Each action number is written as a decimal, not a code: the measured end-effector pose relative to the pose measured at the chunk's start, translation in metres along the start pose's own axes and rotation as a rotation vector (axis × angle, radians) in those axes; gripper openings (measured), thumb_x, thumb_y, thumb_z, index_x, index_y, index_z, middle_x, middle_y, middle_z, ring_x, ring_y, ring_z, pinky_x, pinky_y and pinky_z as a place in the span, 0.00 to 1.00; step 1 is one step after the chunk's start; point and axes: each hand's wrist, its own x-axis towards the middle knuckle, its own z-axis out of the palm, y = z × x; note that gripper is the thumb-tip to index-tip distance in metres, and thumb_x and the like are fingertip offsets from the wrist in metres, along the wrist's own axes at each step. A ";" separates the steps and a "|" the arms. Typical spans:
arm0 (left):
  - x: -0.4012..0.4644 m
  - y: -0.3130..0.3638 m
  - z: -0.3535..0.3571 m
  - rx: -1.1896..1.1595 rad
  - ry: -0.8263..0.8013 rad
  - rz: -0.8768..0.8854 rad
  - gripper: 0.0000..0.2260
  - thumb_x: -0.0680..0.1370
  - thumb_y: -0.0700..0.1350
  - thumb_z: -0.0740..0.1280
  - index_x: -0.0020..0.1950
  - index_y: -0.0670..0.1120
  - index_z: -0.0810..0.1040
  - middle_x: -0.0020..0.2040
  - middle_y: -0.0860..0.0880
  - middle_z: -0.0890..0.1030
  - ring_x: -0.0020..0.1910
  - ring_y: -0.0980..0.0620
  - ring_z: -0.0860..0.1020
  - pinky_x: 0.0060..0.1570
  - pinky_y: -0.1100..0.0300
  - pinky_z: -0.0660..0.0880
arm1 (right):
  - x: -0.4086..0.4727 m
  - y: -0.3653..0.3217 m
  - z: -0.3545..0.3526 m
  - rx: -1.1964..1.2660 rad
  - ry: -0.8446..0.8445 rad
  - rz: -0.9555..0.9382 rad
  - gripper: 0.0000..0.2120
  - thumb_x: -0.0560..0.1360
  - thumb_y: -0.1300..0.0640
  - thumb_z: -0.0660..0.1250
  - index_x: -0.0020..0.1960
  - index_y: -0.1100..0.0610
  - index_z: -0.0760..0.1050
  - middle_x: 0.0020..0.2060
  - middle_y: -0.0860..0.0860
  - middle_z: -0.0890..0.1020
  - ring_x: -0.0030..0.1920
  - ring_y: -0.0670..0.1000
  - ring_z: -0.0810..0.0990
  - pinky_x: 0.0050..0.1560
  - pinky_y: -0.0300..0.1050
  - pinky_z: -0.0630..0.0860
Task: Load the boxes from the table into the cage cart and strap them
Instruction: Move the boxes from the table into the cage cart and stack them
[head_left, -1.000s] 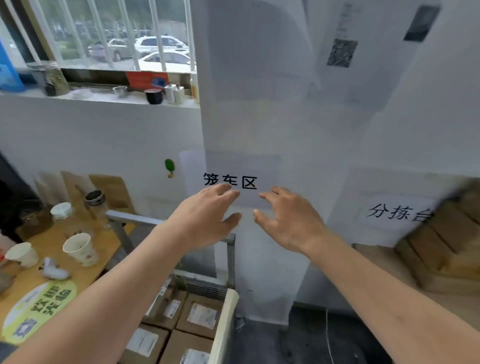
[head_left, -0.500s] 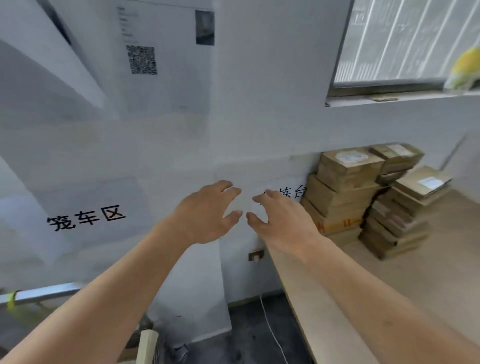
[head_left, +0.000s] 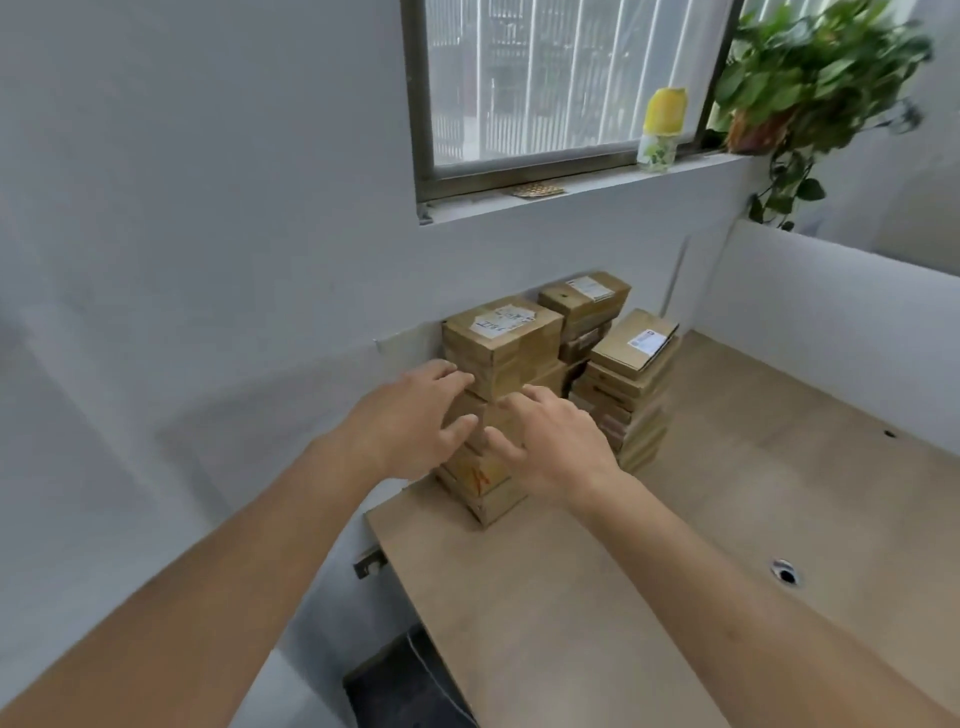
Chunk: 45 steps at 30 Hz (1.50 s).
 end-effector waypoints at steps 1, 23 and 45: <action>0.016 0.004 0.002 0.001 -0.004 0.022 0.26 0.84 0.60 0.61 0.81 0.54 0.65 0.79 0.55 0.65 0.75 0.49 0.69 0.67 0.47 0.74 | 0.007 0.010 0.001 0.002 0.008 0.028 0.24 0.83 0.39 0.58 0.73 0.51 0.72 0.72 0.53 0.73 0.71 0.56 0.73 0.68 0.55 0.71; 0.288 -0.039 0.054 0.055 -0.336 0.195 0.33 0.74 0.71 0.55 0.79 0.66 0.62 0.80 0.43 0.59 0.78 0.39 0.60 0.76 0.40 0.61 | 0.231 0.181 0.057 -0.004 0.068 0.688 0.26 0.82 0.38 0.59 0.78 0.43 0.65 0.81 0.59 0.58 0.79 0.65 0.58 0.76 0.60 0.61; 0.261 -0.030 0.049 0.118 -0.435 -0.095 0.50 0.64 0.82 0.62 0.78 0.54 0.61 0.70 0.39 0.69 0.64 0.40 0.73 0.60 0.46 0.77 | 0.243 0.200 0.081 0.030 0.170 0.870 0.29 0.68 0.31 0.72 0.63 0.44 0.71 0.65 0.57 0.69 0.61 0.63 0.74 0.60 0.55 0.73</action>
